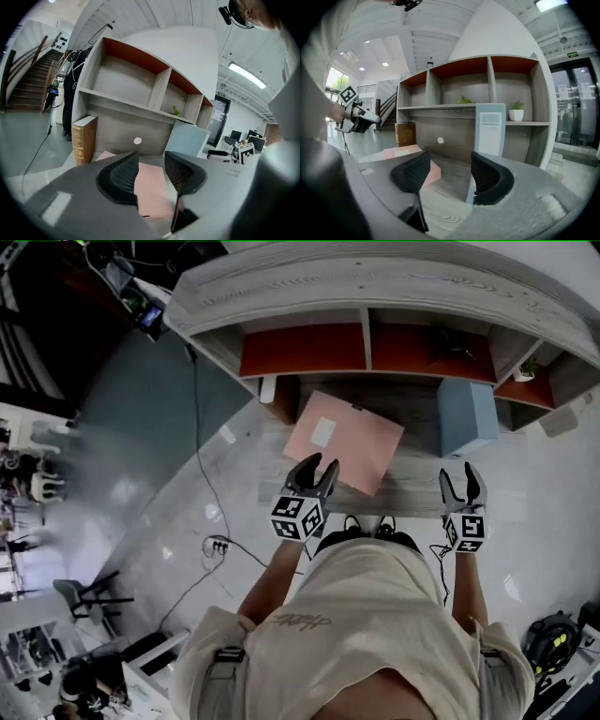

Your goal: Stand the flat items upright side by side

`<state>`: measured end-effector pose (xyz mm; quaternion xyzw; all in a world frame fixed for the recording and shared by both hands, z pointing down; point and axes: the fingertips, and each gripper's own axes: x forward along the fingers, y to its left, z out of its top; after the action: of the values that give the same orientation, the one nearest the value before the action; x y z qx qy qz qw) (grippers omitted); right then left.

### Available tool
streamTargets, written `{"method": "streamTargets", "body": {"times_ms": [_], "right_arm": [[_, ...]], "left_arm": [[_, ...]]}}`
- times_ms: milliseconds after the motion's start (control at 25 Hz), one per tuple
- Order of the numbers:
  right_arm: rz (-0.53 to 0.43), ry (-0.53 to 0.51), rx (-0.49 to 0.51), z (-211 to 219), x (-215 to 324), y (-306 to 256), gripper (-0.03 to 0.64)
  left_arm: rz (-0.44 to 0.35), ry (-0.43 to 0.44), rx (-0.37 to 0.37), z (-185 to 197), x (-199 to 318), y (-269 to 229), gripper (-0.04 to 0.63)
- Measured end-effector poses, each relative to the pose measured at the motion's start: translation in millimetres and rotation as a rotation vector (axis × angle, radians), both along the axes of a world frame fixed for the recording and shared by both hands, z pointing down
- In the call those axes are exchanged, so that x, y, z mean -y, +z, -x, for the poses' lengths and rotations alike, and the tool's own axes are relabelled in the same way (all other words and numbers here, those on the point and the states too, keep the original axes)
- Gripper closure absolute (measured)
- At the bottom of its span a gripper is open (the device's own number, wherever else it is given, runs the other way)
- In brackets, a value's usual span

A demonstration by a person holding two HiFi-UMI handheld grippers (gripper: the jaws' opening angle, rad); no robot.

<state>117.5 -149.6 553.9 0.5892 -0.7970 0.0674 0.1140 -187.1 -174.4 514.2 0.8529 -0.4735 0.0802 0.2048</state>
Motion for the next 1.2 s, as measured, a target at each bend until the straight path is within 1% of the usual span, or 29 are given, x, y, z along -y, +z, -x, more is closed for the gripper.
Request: {"method": "streamTargets", "body": {"times_ms": [40,120,280,360,440,560,680,840,920,1080,1200], "right_arm": [[0.010,-0.024,-0.009,10.3,-4.6,0.1,0.351],[0.033,-0.075,0.006,33.3,-8.7,2.0,0.351],[0.140,-0.196,0.057,84.2,-8.0,18.9,0.350],[0.169,-0.250,0.045,109.0,-2.1,24.7,0.349],[0.185,-0.295,0.021,127.2,8.7,28.9,0.344],[0.231,-0.347,-0.039,141.4,30.1,37.9,0.342],[0.284,-0.394,-0.093,155.4,60.2,50.6,0.342],[0.363,-0.482,-0.099,178.6,99.1,66.0,0.339],[0.395,-0.534,-0.101,190.9,114.6,71.4,0.318],[0.435,-0.630,-0.158,207.2,141.6,85.7,0.303],[0.499,-0.679,-0.199,210.6,157.9,111.5,0.281]], "left_arm": [[0.005,0.002,-0.003,4.4,-2.2,3.3,0.405],[0.014,0.006,-0.011,13.3,-3.6,9.4,0.406],[0.037,0.002,-0.043,28.7,-6.0,23.4,0.405],[0.055,-0.017,-0.063,39.5,-8.8,31.8,0.405],[0.085,-0.056,-0.086,50.0,-10.3,43.4,0.405],[0.155,-0.144,-0.119,61.5,-10.2,71.5,0.405],[0.224,-0.209,-0.116,72.4,-7.6,102.5,0.405],[0.310,-0.253,-0.134,84.2,-4.3,128.3,0.405],[0.343,-0.282,-0.136,90.3,-2.9,136.5,0.405],[0.400,-0.330,-0.164,92.4,0.8,148.1,0.402],[0.439,-0.356,-0.207,87.0,2.9,157.5,0.391]]}}
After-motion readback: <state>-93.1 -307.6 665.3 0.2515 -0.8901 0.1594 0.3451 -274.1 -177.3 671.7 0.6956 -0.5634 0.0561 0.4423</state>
